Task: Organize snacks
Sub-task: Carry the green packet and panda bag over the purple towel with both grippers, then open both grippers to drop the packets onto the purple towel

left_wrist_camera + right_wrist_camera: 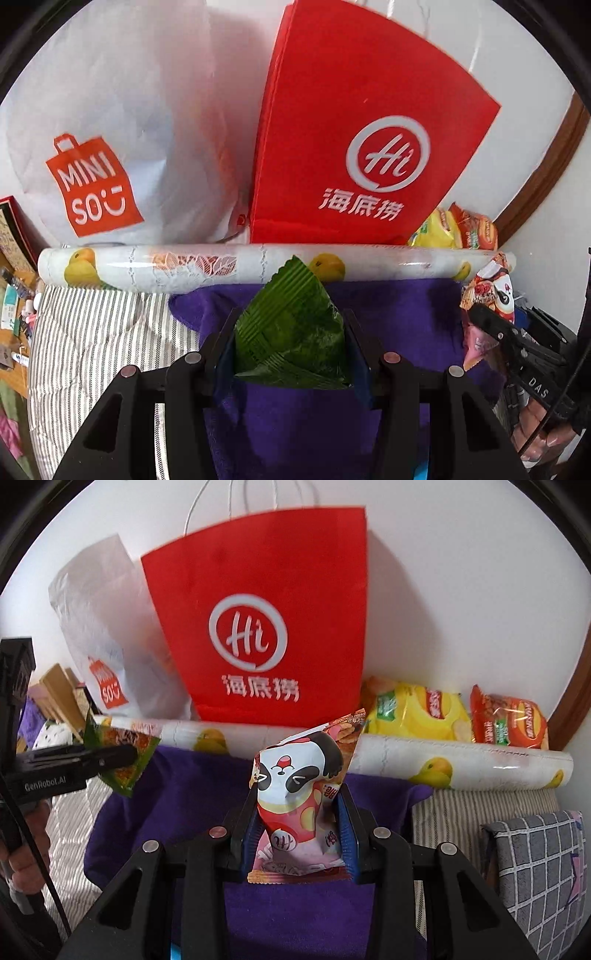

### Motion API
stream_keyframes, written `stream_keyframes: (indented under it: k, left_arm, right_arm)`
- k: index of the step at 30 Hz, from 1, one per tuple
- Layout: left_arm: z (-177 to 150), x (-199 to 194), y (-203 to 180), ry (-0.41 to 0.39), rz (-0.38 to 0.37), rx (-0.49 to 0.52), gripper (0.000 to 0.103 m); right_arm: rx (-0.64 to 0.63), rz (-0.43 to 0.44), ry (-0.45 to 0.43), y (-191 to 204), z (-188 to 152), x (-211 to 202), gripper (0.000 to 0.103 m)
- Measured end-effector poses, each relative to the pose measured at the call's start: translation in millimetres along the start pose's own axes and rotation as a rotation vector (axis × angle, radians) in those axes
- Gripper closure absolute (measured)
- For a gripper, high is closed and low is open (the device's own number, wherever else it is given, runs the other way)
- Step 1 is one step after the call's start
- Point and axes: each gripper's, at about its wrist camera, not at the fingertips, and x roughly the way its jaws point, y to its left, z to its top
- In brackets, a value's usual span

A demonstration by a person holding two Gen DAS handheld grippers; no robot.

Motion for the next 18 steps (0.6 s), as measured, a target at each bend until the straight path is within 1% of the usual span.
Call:
stream_keyframes:
  k: [3,6,8,13,18]
  left_arm:
    - [-2.6,12.7,2.9,0.041,0.004,-0.016,0.054]
    - [-5.8,25.2,5.1,0.073,0.03,-0.019,0.054]
    - [-6.9,32.0,5.5,0.093,0.031,-0.018,0.054]
    - [-8.4,41.3,6.9,0.127,0.035,-0.029,0.054]
    - [-10.3,43.9,8.1,0.14,0.036,-0.032,0.054]
  right_arm:
    - [-0.018,0.008,0.053,1.6,-4.3,13.8,0.066]
    - [0.006,0.021,0.103,-1.9,-5.2,25.3,0.066]
    - [0.028,0.038,0.14,-4.8,-5.8,32.5,0.066]
    - [0.05,0.026,0.186,-9.0,-6.1,42.4,0.065]
    - [0.07,0.029,0.217,-12.0,-9.1,51.2,0.065]
